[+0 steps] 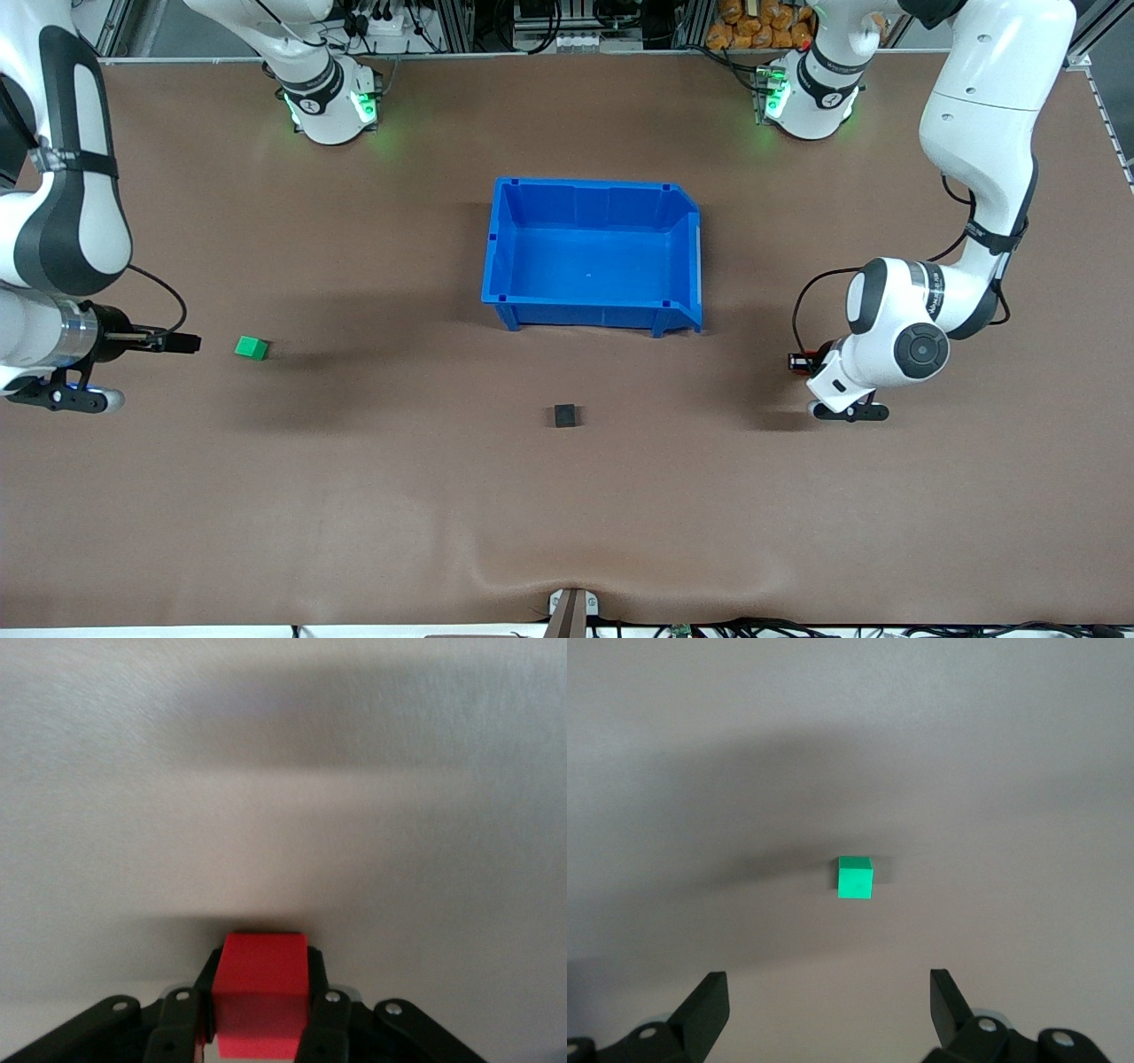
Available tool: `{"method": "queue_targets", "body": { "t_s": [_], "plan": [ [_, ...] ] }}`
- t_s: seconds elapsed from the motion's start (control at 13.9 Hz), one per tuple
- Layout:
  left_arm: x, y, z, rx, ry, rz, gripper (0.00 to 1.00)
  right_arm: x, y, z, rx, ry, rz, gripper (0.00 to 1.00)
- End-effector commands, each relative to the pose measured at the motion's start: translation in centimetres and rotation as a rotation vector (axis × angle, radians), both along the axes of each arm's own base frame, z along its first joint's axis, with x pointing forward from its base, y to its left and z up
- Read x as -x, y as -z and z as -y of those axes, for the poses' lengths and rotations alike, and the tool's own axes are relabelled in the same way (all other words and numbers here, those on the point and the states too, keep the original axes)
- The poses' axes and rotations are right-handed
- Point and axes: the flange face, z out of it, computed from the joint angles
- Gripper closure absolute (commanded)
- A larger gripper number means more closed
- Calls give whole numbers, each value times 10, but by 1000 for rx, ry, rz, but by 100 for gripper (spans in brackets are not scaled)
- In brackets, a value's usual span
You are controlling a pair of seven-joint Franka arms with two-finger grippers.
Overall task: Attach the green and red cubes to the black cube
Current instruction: 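Close the right gripper on the green cube while the left gripper grasps the red cube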
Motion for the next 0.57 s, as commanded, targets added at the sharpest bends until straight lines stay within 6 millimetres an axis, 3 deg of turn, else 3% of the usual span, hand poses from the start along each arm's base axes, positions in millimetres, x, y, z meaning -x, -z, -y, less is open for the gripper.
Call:
{"method": "queue_targets", "body": {
  "t_s": [0.0, 0.07, 0.36, 0.5],
  "plan": [
    [-16, -29, 8, -19, -123, 61, 100, -8, 26, 9, -37, 36, -5, 0],
    [-24, -40, 11, -17, -180, 80, 100, -11, 36, 11, -39, 40, 3, 0],
    [-45, -69, 57, -12, -397, 145, 100, -18, 70, 12, -42, 42, 2, 0],
    [-50, -69, 80, -12, -507, 150, 100, -18, 96, 16, -47, 51, -23, 0]
  ]
}}
